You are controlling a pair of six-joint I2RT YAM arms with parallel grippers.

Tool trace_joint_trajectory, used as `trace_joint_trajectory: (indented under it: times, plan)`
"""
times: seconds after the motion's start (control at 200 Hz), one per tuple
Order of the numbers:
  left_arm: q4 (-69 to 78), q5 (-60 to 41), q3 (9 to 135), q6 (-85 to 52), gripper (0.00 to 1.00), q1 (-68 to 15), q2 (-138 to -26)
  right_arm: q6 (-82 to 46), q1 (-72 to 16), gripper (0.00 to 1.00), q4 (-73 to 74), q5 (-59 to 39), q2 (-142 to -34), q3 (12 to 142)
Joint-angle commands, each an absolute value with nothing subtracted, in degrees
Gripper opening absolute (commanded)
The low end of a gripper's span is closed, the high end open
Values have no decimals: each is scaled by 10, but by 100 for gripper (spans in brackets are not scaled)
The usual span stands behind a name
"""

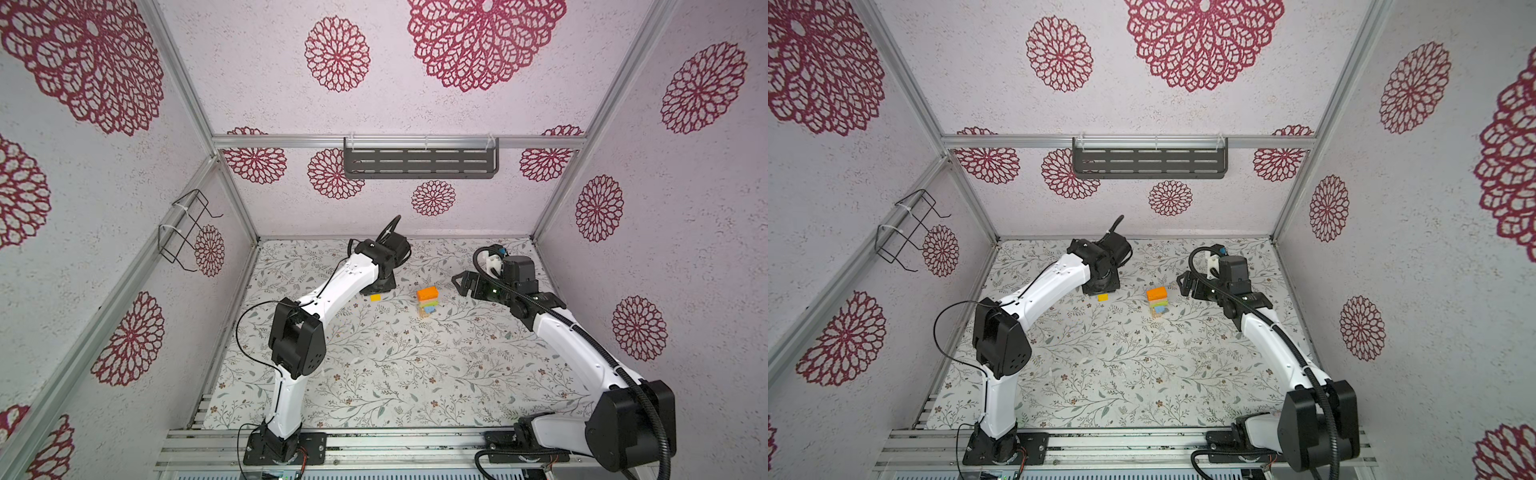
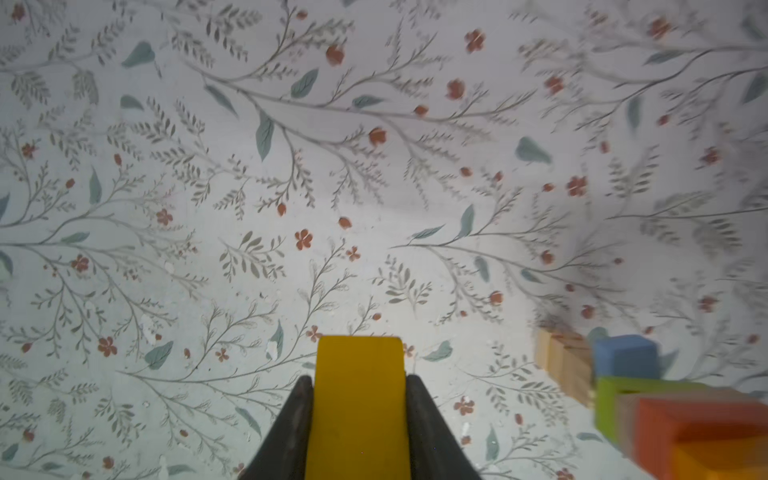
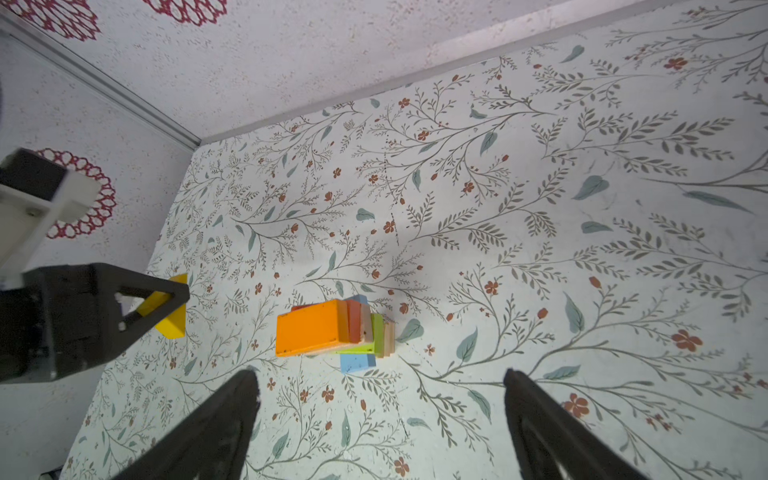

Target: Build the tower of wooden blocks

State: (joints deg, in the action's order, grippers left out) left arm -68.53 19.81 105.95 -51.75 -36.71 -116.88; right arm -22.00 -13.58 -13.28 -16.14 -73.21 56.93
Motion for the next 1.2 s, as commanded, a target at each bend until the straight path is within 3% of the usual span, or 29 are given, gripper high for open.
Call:
trace_joint_trajectory:
  times: [0.0,0.175,0.495,0.961,1.196]
  plan:
    - [-650,200,947,-575,13,-386,-1113,-205,-138,90,-174,-150,-699,565]
    - [-538,188,790,-670,14,-392,-1057,-201,-151,82,-206,-143,-663,546]
    - [-445,170,719,-705,28,-394,-1067,-198,-224,76,-288,-88,-645,571]
    - [-409,163,669,-695,67,-394,-1002,-217,-327,77,-390,-13,-641,633]
    - [-460,192,599,-670,92,-375,-825,-260,-441,74,-431,40,-660,667]
